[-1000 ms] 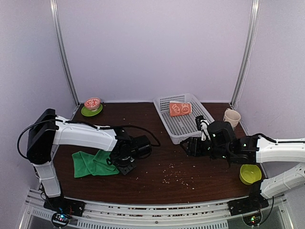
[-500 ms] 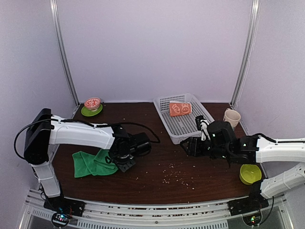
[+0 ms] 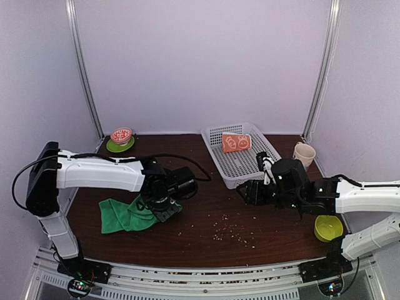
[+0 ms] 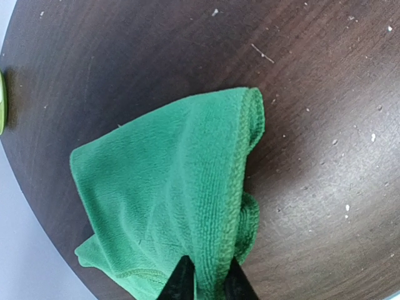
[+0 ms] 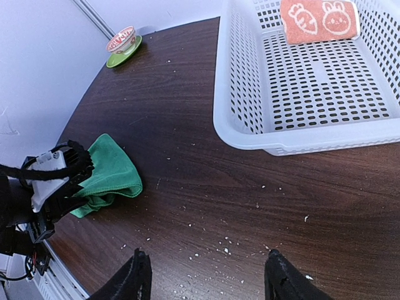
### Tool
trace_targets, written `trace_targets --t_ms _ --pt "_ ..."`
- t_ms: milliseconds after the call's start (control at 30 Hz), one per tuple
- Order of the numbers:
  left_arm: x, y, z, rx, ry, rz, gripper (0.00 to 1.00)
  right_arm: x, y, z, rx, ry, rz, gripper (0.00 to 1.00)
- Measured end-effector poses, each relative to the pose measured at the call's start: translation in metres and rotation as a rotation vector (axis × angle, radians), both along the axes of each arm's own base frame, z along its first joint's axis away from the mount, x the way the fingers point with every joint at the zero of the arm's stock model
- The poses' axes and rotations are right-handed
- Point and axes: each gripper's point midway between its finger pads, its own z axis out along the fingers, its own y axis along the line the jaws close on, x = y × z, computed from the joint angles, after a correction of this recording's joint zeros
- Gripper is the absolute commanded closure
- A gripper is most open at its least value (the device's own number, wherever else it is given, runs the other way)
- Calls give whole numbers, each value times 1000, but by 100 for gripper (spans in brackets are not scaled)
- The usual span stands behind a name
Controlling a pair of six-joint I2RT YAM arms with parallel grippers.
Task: Roll the towels
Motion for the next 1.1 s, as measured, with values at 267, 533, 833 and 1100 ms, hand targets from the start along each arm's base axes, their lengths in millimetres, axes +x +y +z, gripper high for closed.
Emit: trace_targets --t_ms 267,533,833,1100 --pt "-3 -2 -18 21 37 -10 76 -1 -2 0 -5 1 -3 38" --pt "-3 -6 -20 10 45 -21 63 -1 -2 0 -5 1 -2 38" --pt "-5 -7 -21 3 55 -23 60 -1 -2 0 -5 1 -2 38" --pt "-7 -8 -22 -4 69 -27 57 -1 -2 0 -6 1 -1 37"
